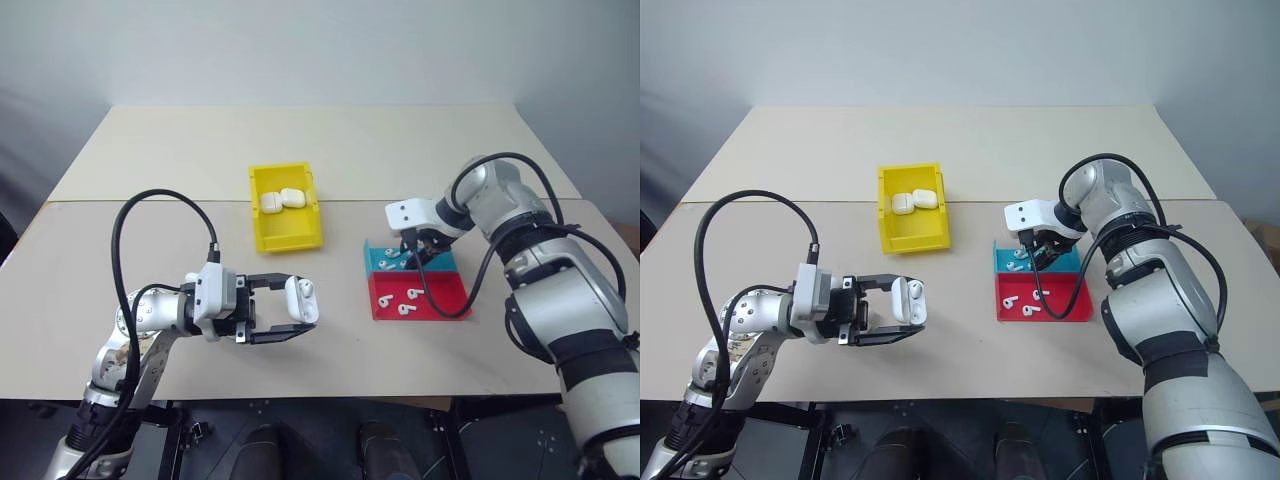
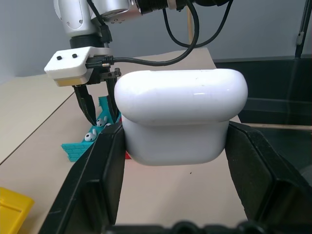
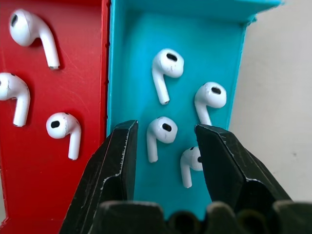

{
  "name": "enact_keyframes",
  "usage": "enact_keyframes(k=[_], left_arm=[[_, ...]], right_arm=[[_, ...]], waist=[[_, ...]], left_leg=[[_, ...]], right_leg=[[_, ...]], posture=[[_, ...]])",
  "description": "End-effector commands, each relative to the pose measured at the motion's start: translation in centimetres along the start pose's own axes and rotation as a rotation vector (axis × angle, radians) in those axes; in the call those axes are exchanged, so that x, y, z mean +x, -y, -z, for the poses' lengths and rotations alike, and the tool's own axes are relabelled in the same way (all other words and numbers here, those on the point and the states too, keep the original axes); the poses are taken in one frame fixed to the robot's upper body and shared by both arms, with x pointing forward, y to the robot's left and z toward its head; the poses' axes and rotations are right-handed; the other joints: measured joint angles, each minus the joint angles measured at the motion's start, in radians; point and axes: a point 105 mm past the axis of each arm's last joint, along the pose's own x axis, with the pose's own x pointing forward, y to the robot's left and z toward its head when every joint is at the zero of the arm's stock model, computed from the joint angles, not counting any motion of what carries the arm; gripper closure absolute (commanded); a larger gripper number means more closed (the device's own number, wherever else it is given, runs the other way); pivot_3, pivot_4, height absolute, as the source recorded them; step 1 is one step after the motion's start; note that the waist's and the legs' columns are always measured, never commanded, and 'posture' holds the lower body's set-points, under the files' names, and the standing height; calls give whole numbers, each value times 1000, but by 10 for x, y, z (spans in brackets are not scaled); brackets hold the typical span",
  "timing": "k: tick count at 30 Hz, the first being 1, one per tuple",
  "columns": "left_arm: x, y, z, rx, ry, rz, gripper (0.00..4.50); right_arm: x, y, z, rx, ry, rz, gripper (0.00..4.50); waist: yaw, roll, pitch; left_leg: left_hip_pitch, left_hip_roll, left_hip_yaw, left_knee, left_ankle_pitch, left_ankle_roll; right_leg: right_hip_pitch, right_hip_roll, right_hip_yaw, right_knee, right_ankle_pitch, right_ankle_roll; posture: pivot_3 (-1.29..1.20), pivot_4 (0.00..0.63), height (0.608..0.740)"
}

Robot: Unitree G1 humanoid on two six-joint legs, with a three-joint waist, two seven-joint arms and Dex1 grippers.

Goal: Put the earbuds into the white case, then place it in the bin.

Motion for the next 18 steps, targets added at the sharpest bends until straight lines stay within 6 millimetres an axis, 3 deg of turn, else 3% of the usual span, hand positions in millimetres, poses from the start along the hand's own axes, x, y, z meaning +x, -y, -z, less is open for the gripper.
enact_keyframes(k=[1, 18], left_arm=[[1, -1, -5, 29, 8, -4, 1725], [0, 0, -4, 29, 3, -6, 1725]], right_arm=[[-4, 3, -1, -11, 0, 18, 2195], [1, 5, 1, -5, -17, 30, 2195]], waist=[[0, 0, 0], [-1, 0, 0]], left_leg=[[0, 0, 0, 0, 0, 0], [0, 0, 0, 0, 0, 0]], right_leg=[[0, 0, 0, 0, 0, 0], [0, 0, 0, 0, 0, 0]], posture=[[0, 150, 740], [0, 150, 740]])
